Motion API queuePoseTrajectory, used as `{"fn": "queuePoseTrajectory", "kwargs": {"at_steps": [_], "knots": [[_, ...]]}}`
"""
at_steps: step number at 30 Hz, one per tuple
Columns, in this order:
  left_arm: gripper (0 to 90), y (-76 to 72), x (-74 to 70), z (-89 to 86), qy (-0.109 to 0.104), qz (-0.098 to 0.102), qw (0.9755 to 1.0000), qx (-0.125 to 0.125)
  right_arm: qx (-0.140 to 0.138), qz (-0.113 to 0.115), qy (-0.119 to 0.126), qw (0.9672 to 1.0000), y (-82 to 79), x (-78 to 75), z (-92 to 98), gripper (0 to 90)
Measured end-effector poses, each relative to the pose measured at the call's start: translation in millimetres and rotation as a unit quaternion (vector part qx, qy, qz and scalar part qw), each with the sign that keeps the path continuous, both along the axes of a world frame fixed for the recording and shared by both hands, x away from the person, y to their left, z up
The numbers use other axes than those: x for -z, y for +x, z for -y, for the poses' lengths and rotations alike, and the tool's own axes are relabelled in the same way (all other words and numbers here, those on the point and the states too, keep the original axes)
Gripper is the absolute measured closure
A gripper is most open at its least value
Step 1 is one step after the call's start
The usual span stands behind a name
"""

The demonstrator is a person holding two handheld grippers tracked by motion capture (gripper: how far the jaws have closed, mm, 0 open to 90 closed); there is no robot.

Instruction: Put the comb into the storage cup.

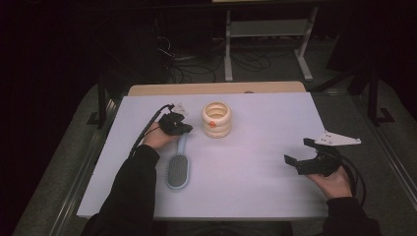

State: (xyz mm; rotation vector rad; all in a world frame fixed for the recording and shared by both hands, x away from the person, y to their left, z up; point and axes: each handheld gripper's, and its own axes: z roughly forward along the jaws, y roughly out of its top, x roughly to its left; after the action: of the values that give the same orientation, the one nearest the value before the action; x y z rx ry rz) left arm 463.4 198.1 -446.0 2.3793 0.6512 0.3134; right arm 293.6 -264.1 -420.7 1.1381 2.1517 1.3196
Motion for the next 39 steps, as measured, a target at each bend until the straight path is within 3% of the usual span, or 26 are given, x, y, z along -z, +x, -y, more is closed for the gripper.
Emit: {"fn": "queuePoseTrajectory", "kwargs": {"at_steps": [13,39], "knots": [[90.0,-0.9,0.0,-18.5,0.007,-0.010,0.9997,-0.019,-0.001,-0.002,0.003,1.0000,-0.9,0.0,0.7,0.0],[90.0,-16.0,2.3,-38.4,0.019,-0.011,0.9996,-0.017,-0.014,-0.011,-0.001,0.9998,-0.7,1.8,-2.0,0.0]]}}
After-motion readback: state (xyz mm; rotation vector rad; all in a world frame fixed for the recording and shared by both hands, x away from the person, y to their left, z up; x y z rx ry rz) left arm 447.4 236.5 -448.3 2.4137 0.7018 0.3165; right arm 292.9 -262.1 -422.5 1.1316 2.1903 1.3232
